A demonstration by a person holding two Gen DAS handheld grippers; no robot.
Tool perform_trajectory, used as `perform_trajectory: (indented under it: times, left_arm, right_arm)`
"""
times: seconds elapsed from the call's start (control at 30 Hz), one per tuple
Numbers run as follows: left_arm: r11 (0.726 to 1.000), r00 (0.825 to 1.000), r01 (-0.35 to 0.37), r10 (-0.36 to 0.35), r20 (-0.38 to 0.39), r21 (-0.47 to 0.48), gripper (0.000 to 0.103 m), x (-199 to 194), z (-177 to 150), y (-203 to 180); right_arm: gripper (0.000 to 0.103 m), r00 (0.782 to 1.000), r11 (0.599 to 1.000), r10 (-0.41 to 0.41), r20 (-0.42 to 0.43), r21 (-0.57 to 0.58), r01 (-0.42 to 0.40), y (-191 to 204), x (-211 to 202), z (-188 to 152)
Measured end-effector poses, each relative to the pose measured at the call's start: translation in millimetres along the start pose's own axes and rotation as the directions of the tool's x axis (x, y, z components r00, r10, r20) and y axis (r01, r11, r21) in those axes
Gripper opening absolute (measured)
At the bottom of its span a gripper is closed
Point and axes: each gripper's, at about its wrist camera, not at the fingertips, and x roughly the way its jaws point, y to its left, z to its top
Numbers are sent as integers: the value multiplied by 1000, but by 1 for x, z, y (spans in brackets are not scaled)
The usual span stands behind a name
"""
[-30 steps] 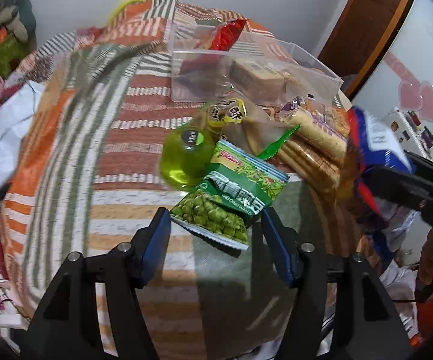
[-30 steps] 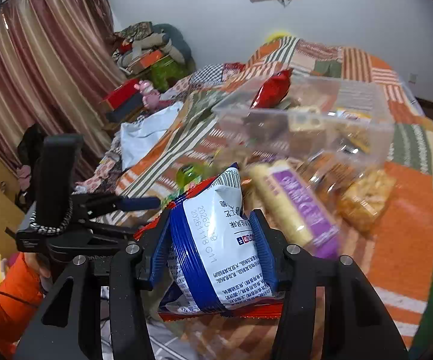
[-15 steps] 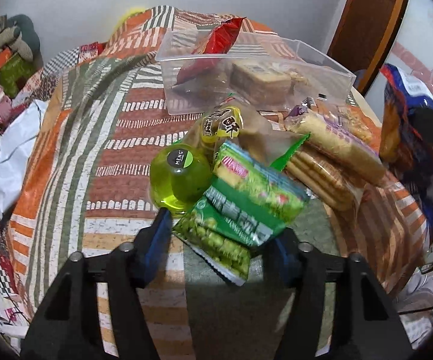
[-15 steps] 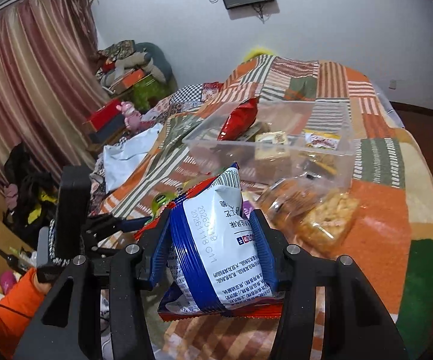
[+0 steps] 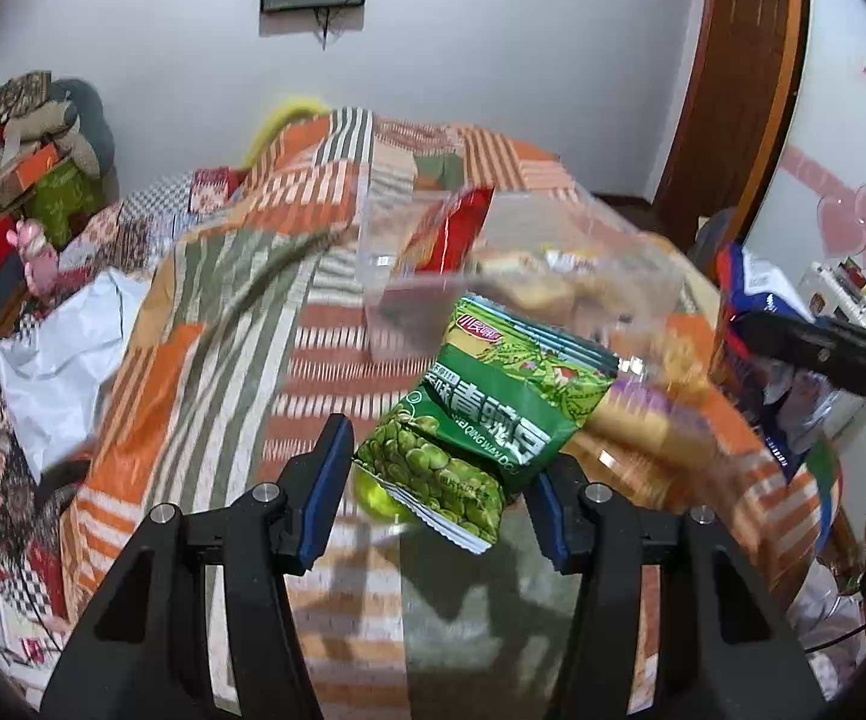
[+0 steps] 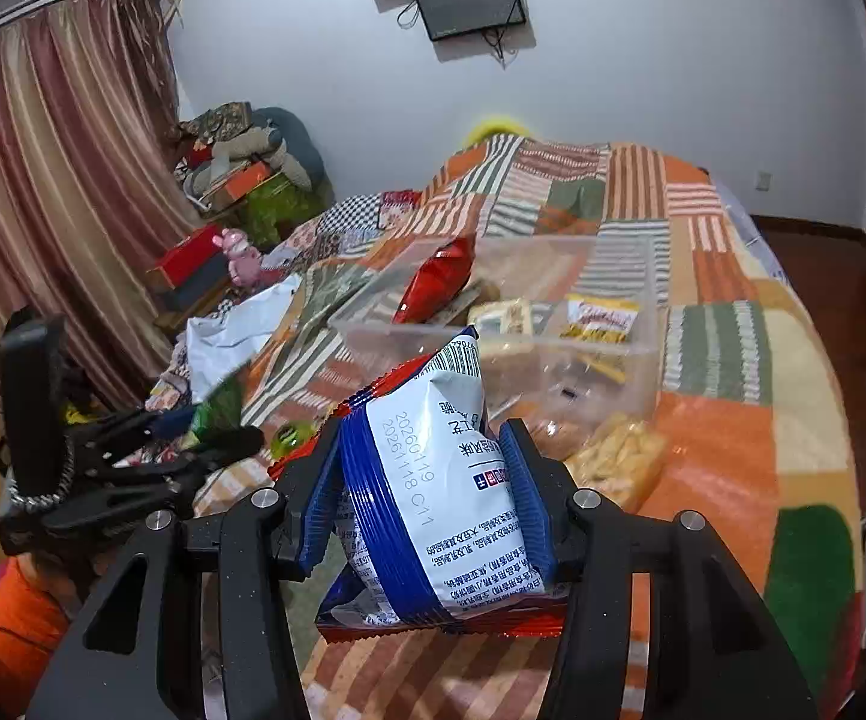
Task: Organize snacks
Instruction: 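Drop green pea bag into clear box with left tool while right tool drops blue bag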
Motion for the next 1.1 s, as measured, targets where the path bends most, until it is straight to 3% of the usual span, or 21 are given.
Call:
perform_trajectory:
  times: [0.3, 0.57, 0.77, 1.1]
  left_arm:
    - [999, 994, 39, -43, 101, 35, 54, -10, 49, -12]
    - [997, 991, 70, -73, 116, 31, 54, 14, 86, -22]
    - [994, 992, 104, -106, 71, 28, 54, 50, 103, -27]
    - [989, 985, 147, -146, -88, 1, 54, 121, 105, -25]
  right_arm:
    - [48, 993, 998, -55, 108, 11, 54, -17, -10, 35]
    - [48, 981, 995, -102, 166, 34, 98, -32, 2, 61]
    - [48, 979, 990, -139, 149, 44, 134, -42, 30, 74]
    - [48, 986, 987, -152, 61, 55, 149, -59, 83, 79]
